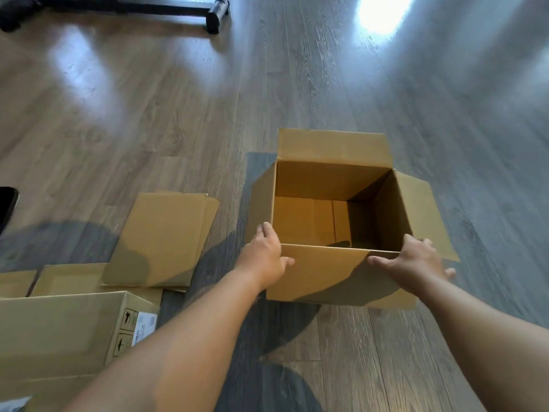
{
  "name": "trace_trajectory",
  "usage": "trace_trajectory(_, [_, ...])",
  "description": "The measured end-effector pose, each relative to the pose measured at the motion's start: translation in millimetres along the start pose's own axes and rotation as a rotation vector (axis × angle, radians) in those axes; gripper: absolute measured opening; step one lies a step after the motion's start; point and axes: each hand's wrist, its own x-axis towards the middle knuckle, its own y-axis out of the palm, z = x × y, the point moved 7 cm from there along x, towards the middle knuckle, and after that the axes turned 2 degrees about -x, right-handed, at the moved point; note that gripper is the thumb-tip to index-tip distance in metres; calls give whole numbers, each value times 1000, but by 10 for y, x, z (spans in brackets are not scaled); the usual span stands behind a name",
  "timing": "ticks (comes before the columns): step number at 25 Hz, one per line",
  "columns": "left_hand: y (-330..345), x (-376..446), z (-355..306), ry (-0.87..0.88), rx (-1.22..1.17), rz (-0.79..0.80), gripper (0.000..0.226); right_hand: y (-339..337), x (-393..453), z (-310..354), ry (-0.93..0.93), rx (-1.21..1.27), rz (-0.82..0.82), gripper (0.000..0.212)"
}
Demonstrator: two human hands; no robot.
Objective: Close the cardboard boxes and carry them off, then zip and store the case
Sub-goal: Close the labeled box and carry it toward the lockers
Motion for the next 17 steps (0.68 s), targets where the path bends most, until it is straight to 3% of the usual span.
trace_trajectory(4, [-85,28,65,34,43,-79,92,53,-110,483,-201,-59,-93,77])
trace_trajectory(8, [-279,-59,431,52,101,-141,81,400,-640,1465,-634,-32,-59,75])
trace_trajectory(12, [-355,-238,1094,-93,89,-124,61,620,-1239,2429,-1048,-40,-62,77])
trace_trajectory(17, [-788,-225,2002,-354,312,-34,27,1073,-1604,3205,-1136,-140,66,73])
